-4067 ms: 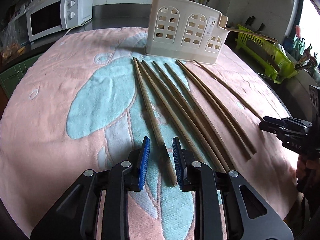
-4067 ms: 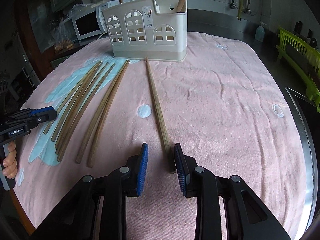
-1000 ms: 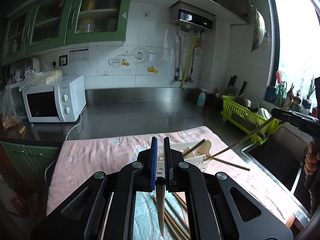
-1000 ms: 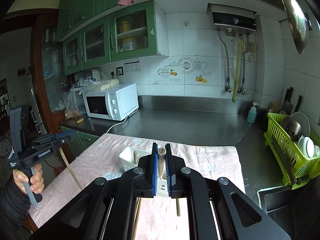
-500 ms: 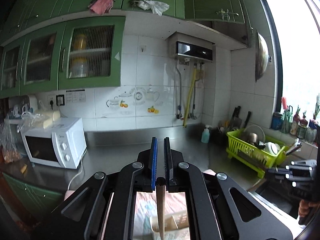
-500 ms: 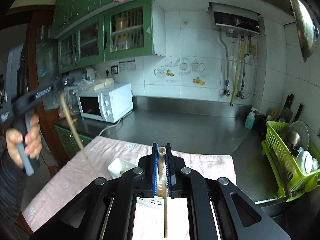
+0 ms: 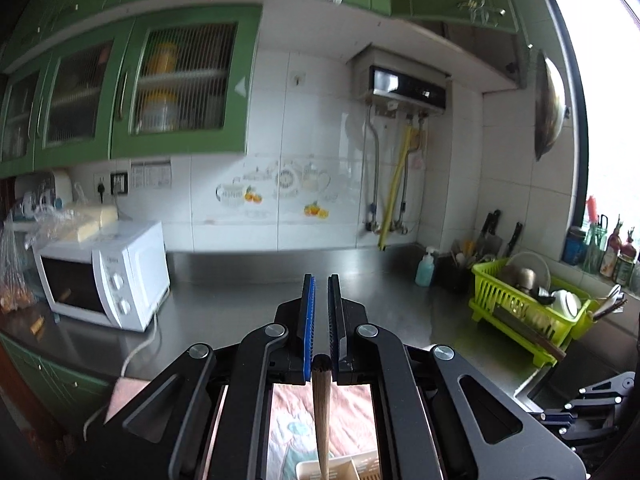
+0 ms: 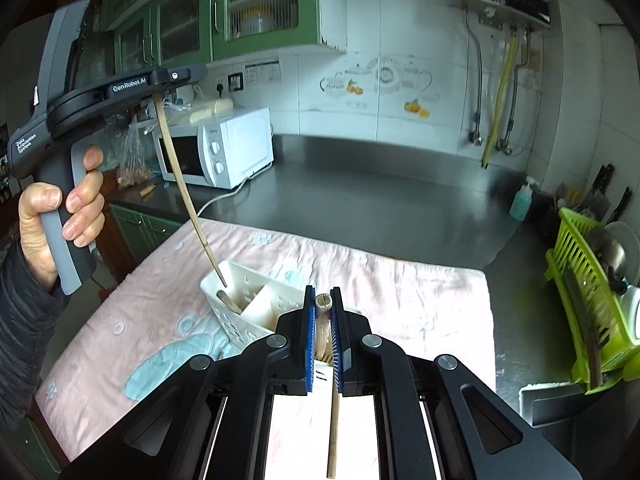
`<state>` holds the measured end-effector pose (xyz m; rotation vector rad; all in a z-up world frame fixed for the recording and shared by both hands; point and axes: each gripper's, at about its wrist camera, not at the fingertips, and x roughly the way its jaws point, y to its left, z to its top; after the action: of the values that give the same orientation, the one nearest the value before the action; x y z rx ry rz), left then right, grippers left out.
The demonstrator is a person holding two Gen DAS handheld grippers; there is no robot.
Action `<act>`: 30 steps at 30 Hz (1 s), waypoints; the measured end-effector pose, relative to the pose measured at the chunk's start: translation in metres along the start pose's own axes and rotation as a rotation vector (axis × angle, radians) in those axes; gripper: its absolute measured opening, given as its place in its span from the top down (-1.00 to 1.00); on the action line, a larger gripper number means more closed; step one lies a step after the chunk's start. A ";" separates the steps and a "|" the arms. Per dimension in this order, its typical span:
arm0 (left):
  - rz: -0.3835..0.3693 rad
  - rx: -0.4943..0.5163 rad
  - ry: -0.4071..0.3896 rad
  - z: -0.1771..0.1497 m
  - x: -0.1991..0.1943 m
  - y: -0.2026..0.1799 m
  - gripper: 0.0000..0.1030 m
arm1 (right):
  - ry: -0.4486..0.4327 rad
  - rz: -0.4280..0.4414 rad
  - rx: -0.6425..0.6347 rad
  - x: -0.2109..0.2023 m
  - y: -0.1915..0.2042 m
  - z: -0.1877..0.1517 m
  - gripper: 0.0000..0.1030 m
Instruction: Organize utensils
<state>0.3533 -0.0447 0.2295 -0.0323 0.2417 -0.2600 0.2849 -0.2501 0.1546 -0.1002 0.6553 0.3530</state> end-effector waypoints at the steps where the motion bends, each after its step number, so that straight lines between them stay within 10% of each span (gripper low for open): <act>1: 0.000 -0.002 0.016 -0.004 0.005 0.001 0.91 | 0.007 0.003 0.001 0.004 0.000 -0.001 0.86; 18: -0.025 0.005 0.160 -0.054 0.022 0.008 0.82 | -0.018 -0.002 0.052 -0.001 -0.003 -0.013 0.64; 30: 0.061 0.019 0.148 -0.075 -0.081 0.014 0.14 | -0.097 -0.002 0.034 -0.060 0.039 -0.083 0.60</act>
<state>0.2630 -0.0103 0.1744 0.0132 0.3865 -0.2040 0.1795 -0.2480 0.1262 -0.0508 0.5652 0.3422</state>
